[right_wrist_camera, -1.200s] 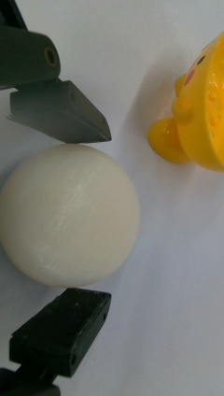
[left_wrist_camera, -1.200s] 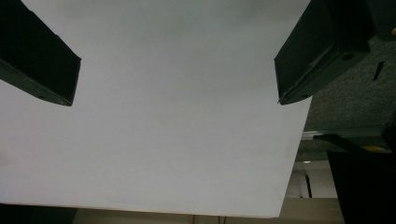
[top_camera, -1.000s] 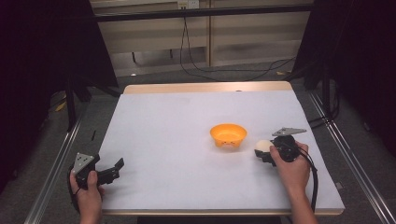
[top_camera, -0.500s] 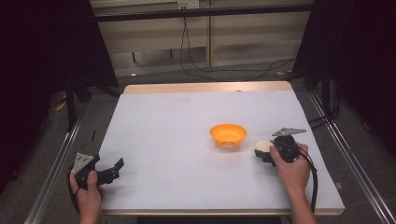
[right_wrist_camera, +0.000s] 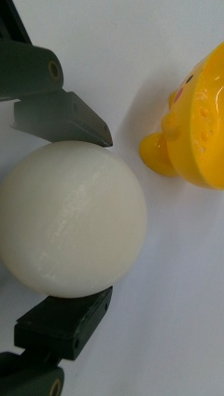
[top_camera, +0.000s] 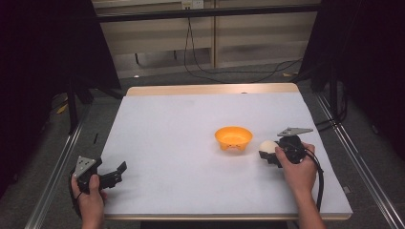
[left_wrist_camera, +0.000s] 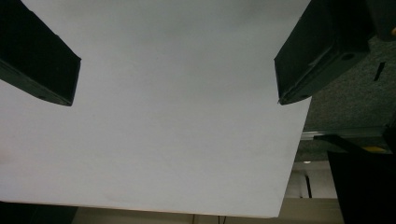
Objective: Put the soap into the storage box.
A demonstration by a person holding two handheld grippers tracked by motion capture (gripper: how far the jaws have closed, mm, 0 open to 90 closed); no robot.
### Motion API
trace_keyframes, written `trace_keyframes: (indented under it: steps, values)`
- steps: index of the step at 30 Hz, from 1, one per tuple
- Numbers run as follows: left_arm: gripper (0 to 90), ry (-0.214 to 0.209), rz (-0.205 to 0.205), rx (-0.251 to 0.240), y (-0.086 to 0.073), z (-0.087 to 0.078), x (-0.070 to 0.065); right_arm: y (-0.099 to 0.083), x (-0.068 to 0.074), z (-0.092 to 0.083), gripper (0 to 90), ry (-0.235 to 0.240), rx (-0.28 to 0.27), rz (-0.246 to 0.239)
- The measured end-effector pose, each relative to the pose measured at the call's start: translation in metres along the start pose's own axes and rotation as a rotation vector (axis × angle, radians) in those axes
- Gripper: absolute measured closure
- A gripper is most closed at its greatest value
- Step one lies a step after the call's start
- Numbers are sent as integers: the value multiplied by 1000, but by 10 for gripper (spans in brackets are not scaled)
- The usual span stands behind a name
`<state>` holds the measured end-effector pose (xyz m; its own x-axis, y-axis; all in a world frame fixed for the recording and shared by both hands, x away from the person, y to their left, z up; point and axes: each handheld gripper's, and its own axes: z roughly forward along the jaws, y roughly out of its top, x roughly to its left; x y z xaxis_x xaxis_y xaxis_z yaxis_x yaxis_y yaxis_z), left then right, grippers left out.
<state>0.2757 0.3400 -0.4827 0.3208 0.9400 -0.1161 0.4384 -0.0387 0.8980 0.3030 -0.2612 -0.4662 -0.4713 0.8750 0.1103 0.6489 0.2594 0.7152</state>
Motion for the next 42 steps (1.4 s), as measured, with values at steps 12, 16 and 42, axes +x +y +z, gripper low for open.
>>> trace_keyframes:
  steps: [12,16,42]
  values:
    - [1,-3,-6,0,0,0,0,11,4,-2,238,2,8,-18]
    - [1,-1,-1,0,0,0,0,14,4,-3,238,12,10,-21]
    - [1,-6,-4,0,0,0,0,40,8,-12,238,34,19,-56]
